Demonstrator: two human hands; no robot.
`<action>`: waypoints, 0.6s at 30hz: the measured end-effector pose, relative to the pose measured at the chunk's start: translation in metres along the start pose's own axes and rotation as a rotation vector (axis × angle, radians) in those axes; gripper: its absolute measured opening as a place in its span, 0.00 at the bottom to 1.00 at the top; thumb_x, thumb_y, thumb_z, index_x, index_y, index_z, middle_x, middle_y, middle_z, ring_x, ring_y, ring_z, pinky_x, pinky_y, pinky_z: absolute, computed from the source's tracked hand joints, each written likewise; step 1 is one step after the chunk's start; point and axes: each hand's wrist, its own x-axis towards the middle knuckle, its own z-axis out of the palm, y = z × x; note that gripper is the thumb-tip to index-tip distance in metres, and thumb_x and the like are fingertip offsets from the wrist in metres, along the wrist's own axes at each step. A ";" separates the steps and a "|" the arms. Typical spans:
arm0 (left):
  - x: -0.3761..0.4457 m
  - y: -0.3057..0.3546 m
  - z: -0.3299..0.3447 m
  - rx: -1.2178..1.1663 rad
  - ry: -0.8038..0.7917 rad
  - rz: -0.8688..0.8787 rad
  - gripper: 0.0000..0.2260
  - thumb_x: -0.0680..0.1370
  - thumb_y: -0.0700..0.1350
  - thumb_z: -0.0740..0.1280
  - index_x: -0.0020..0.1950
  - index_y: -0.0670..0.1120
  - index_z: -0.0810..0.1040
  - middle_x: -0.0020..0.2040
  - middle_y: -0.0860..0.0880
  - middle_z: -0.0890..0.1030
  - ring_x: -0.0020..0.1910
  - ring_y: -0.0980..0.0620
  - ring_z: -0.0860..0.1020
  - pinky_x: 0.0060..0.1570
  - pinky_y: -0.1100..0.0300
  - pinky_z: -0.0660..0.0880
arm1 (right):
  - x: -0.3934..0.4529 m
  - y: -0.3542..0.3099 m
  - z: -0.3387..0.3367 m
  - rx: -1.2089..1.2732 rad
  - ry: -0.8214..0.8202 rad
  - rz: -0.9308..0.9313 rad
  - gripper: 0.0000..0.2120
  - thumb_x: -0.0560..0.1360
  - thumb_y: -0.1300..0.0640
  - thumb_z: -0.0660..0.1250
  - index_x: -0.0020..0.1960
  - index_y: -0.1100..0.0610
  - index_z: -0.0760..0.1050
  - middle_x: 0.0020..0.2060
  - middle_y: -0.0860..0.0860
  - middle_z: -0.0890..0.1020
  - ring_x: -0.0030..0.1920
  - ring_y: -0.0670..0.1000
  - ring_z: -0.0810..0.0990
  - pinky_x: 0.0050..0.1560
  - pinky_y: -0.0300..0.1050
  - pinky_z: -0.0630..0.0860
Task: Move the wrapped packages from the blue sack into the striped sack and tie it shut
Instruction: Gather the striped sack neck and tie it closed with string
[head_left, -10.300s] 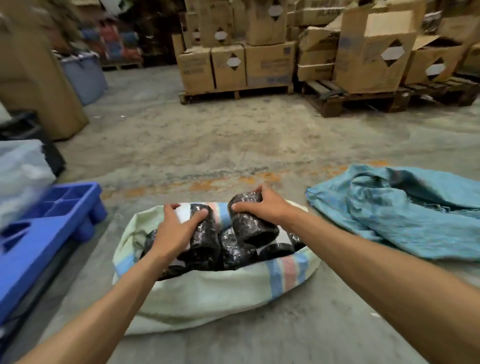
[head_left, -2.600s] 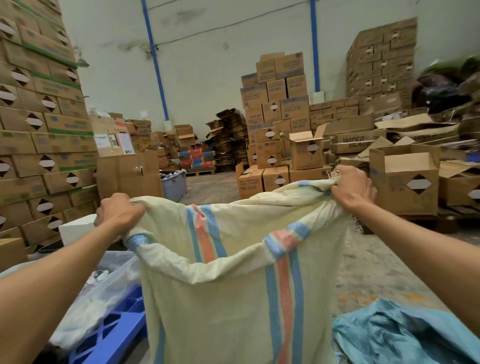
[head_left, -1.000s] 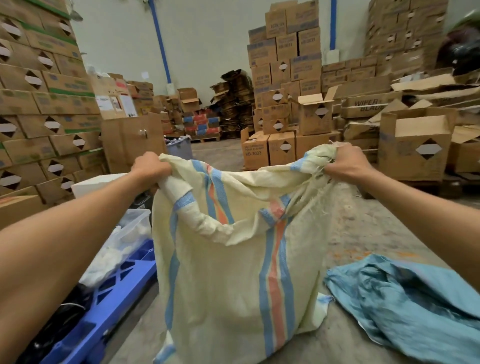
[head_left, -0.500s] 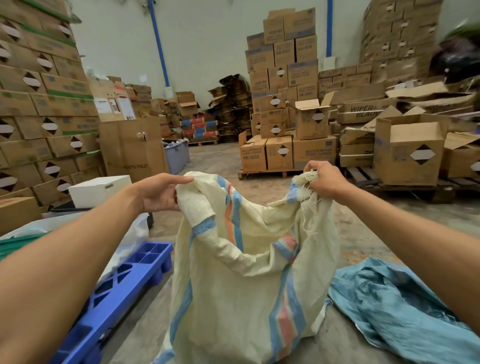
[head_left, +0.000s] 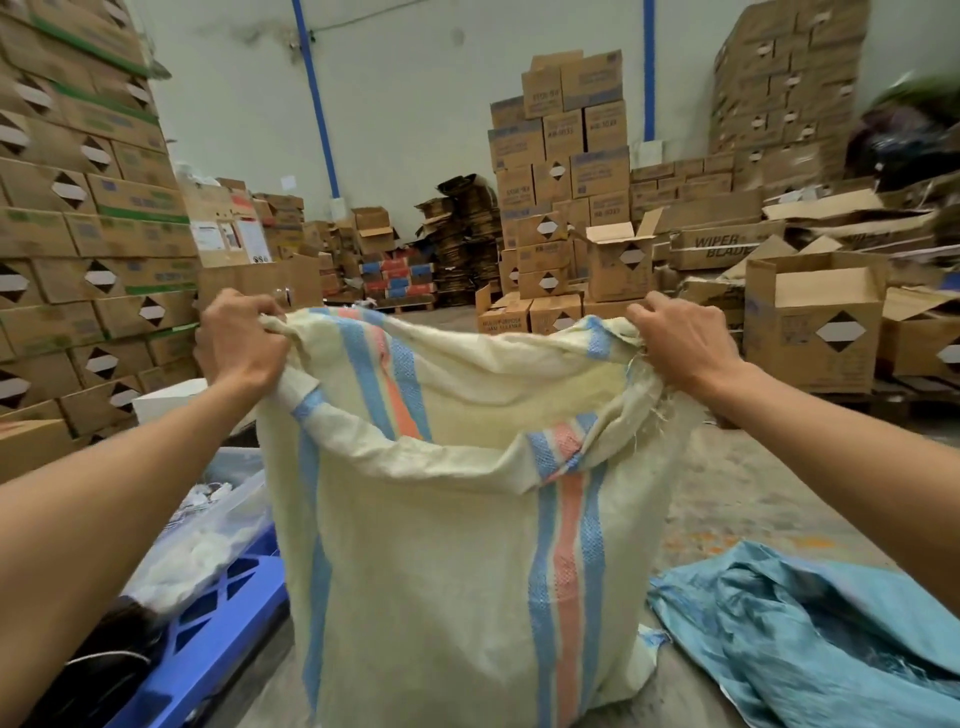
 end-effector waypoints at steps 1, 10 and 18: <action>0.004 -0.001 -0.003 -0.029 0.042 -0.043 0.09 0.72 0.37 0.69 0.51 0.45 0.79 0.52 0.40 0.77 0.49 0.40 0.76 0.43 0.51 0.71 | 0.002 0.003 0.000 0.030 -0.023 0.066 0.06 0.78 0.61 0.63 0.54 0.59 0.75 0.47 0.56 0.78 0.45 0.58 0.78 0.34 0.48 0.72; 0.031 0.005 -0.020 -0.724 -0.613 -0.829 0.09 0.71 0.40 0.67 0.51 0.43 0.77 0.47 0.45 0.81 0.42 0.47 0.80 0.44 0.50 0.79 | 0.030 0.015 -0.022 1.236 -0.243 1.051 0.14 0.77 0.64 0.54 0.58 0.65 0.74 0.49 0.60 0.81 0.47 0.59 0.81 0.53 0.56 0.80; 0.042 0.055 -0.032 -0.706 -0.728 -0.481 0.14 0.78 0.35 0.63 0.63 0.43 0.71 0.57 0.40 0.76 0.52 0.43 0.78 0.47 0.49 0.77 | 0.055 0.002 -0.045 1.270 -0.310 0.830 0.13 0.75 0.54 0.68 0.55 0.62 0.78 0.45 0.60 0.83 0.43 0.60 0.83 0.48 0.58 0.82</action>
